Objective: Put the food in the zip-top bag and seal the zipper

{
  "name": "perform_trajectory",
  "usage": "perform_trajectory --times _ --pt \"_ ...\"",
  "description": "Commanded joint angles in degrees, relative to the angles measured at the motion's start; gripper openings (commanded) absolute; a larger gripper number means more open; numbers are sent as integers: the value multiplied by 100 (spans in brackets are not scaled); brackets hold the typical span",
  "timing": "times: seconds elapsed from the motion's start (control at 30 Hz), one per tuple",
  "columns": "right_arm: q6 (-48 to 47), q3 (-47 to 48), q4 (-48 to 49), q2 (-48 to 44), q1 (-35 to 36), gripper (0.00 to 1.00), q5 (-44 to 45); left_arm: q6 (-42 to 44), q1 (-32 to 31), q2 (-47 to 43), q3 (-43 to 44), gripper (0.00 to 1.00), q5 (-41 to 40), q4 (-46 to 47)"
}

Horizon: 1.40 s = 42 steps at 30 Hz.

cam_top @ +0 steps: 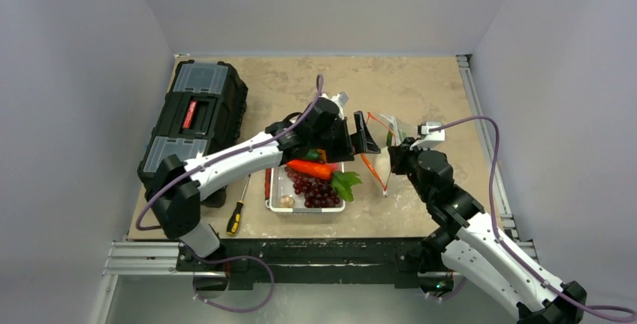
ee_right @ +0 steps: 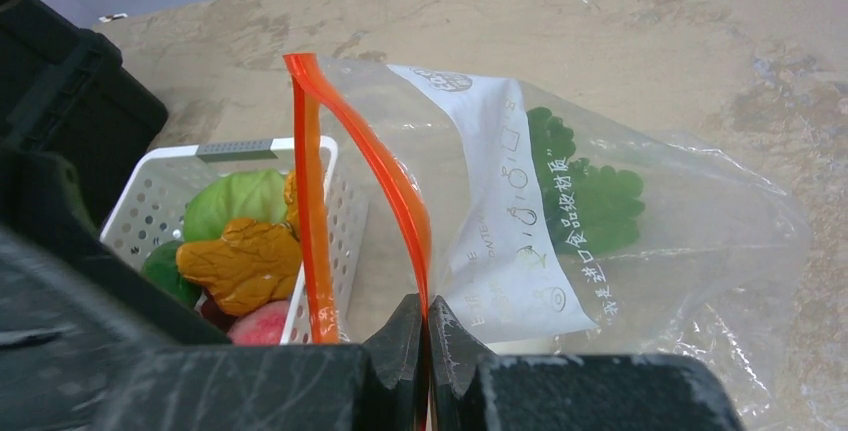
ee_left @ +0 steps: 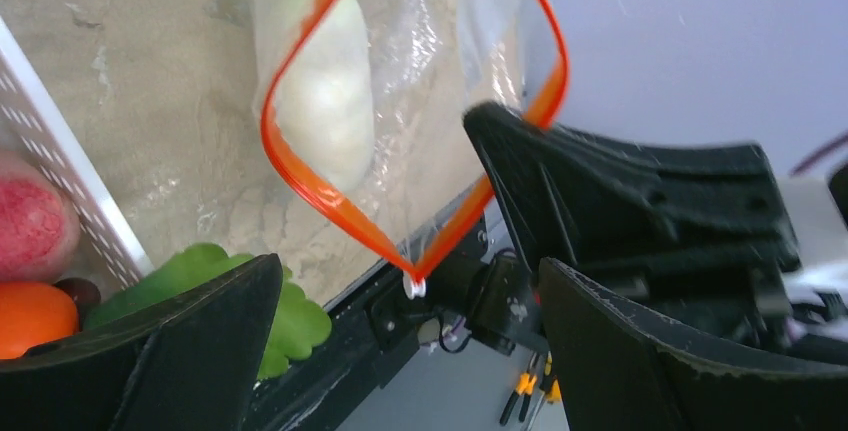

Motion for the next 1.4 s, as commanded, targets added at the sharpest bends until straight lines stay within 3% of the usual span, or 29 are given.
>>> perform_trajectory --times 0.0,0.1,0.27,0.43,0.53,0.7,0.87,1.2,1.37 --pt "45 50 174 -11 8 0 320 531 3 -716 -268 100 499 314" --pt "128 58 78 -19 8 0 639 974 2 -1281 -524 99 384 -174" --pt "389 180 -258 -53 11 0 1250 1774 -17 -2256 -908 100 -914 -1563" --pt "321 131 -178 11 10 0 1158 1982 -57 -2837 -1876 97 -1403 -1406" --pt "305 97 -119 -8 9 0 1213 1937 -176 -2663 -2168 95 -1415 -1236" --pt "223 28 63 12 11 0 1106 2068 -655 -1988 -1884 90 -2127 -1391" --pt "243 119 -26 165 11 0 1075 2064 -917 -1336 -1656 94 -2725 -1600" --pt "230 38 31 -52 6 0 1126 1934 -962 -593 -1537 88 -2652 -1399" --pt "222 48 33 -6 10 0 1065 1896 -966 -428 -1594 95 -2456 -1204"
